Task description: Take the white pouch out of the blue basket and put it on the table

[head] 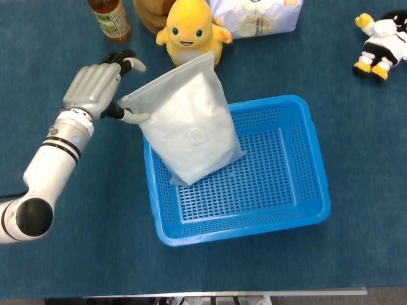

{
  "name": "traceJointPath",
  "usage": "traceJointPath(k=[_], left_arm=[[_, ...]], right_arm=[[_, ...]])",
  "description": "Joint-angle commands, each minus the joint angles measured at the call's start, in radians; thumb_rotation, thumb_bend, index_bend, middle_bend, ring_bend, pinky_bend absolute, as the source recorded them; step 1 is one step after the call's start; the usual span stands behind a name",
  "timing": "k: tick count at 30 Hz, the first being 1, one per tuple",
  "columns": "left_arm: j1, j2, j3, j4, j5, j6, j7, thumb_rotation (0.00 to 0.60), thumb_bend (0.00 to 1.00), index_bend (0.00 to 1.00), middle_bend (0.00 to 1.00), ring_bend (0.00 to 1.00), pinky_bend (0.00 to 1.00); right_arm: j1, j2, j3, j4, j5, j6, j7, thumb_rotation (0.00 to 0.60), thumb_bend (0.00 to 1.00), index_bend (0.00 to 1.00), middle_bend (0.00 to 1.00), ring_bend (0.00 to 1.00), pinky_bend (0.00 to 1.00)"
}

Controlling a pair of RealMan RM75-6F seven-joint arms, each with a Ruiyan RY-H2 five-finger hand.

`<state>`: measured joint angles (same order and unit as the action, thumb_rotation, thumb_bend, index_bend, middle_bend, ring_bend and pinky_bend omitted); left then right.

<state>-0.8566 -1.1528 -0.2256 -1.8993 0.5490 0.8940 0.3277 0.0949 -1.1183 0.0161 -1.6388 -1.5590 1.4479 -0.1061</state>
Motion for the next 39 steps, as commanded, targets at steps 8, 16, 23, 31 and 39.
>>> traceJointPath(k=[8,16,23,31,39], left_arm=[[0.022,0.036,-0.02,-0.038,0.06,-0.048,-0.122,0.365,0.11,0.38,0.11,0.09,0.28],[0.008,0.034,0.019,-0.037,0.082,-0.042,-0.097,0.365,0.11,0.42,0.11,0.1,0.28],[-0.003,0.02,0.034,-0.027,0.091,-0.018,-0.083,0.446,0.11,0.49,0.12,0.1,0.28],[0.001,0.013,0.044,-0.036,0.122,0.007,-0.084,0.594,0.11,0.61,0.14,0.11,0.3],[0.011,0.0,0.04,-0.029,0.146,0.028,-0.108,0.6,0.18,0.67,0.18,0.15,0.33]], right_arm=[[0.003,-0.009,0.0,0.011,0.004,-0.008,0.008,0.6,0.0,0.3,0.28,0.25,0.45],[0.002,-0.011,0.0,0.014,0.005,-0.007,0.01,0.6,0.0,0.3,0.28,0.25,0.45],[-0.001,-0.013,0.0,0.02,0.011,-0.008,0.019,0.6,0.0,0.3,0.28,0.25,0.45],[0.0,-0.017,-0.001,0.025,0.009,-0.009,0.024,0.6,0.0,0.3,0.28,0.25,0.45],[-0.002,-0.02,0.0,0.029,0.013,-0.009,0.028,0.6,0.0,0.3,0.28,0.25,0.45]])
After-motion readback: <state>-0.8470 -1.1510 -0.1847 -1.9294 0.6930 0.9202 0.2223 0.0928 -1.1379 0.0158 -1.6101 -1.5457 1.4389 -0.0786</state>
